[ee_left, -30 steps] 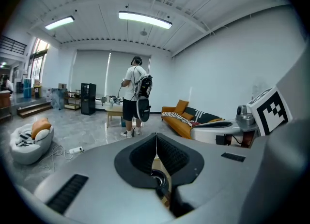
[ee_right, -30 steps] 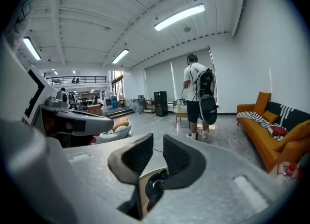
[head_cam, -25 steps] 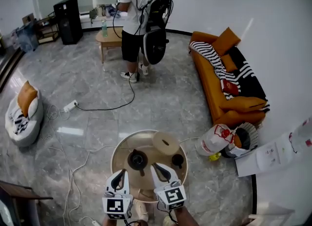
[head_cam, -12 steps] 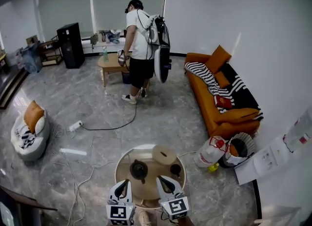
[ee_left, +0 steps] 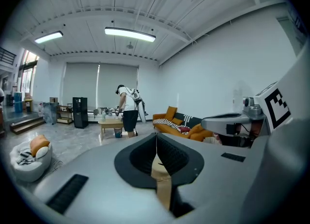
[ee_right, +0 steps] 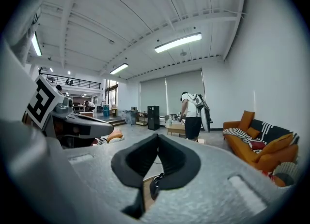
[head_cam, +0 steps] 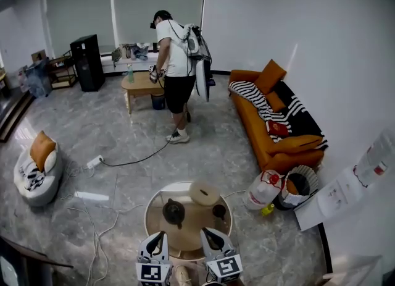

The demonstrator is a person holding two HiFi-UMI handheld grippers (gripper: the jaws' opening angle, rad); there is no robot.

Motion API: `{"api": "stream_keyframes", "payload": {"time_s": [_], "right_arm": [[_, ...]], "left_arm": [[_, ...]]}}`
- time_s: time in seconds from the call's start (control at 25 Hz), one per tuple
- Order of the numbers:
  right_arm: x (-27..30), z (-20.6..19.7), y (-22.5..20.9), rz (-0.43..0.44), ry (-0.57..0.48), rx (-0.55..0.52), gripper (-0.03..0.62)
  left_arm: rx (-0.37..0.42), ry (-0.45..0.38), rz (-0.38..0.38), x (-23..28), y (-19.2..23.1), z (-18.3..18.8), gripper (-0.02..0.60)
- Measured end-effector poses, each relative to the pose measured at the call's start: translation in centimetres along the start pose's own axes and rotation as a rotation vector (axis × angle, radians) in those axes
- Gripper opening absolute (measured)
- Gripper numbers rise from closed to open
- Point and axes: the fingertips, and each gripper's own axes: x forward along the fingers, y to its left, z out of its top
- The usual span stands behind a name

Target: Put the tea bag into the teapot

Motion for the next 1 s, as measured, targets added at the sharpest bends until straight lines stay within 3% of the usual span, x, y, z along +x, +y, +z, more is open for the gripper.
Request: {"api": "stream_keyframes", "payload": {"time_s": [1.0], "right_arm": [[-1.4, 0.0, -0.4, -0.034, -0.018, -0.01, -0.002]], "left_arm": [[0.001, -0.02, -0.027, -0.5, -1.3, 0.4, 0.02]]}}
